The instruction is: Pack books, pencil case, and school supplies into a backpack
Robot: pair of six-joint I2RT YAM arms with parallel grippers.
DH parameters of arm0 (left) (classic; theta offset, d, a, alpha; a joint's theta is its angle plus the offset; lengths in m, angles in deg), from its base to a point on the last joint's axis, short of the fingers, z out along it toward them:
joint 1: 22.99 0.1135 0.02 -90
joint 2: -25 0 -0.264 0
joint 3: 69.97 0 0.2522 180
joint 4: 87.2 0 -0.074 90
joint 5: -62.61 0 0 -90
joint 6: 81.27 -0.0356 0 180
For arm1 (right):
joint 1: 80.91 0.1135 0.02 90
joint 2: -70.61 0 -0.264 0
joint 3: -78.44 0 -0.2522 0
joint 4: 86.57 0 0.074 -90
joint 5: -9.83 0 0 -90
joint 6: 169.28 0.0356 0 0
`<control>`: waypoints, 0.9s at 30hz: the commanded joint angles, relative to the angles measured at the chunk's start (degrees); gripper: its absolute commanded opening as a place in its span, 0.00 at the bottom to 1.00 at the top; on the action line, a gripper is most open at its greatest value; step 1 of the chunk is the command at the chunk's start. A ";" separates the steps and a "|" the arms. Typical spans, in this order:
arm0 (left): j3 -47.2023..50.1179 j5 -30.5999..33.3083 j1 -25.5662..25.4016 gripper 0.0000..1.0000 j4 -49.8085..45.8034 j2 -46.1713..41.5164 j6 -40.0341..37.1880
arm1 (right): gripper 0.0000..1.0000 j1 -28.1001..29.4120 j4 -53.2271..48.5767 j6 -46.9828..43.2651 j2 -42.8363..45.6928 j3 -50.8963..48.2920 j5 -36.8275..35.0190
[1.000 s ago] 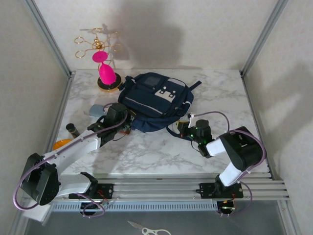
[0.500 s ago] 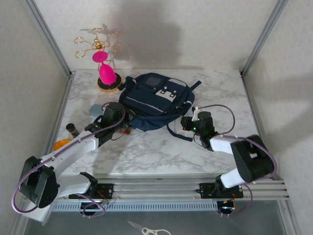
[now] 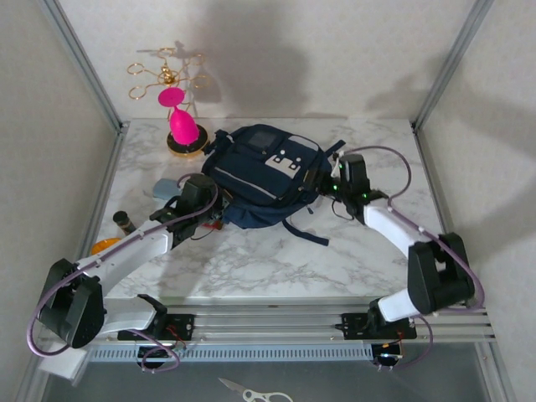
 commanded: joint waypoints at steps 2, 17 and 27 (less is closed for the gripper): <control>-0.09 0.08 -0.45 0.00 3.46 -0.60 -2.67 | 0.54 -0.41 -12.30 4.15 -8.88 10.13 -2.17; 2.27 -1.08 -0.98 0.00 2.57 2.02 -5.31 | 0.36 -2.10 -8.94 9.14 -26.34 21.74 0.86; -0.56 -3.81 -2.09 0.00 2.55 5.49 -8.40 | 0.00 -3.06 1.14 11.03 -20.32 15.32 5.50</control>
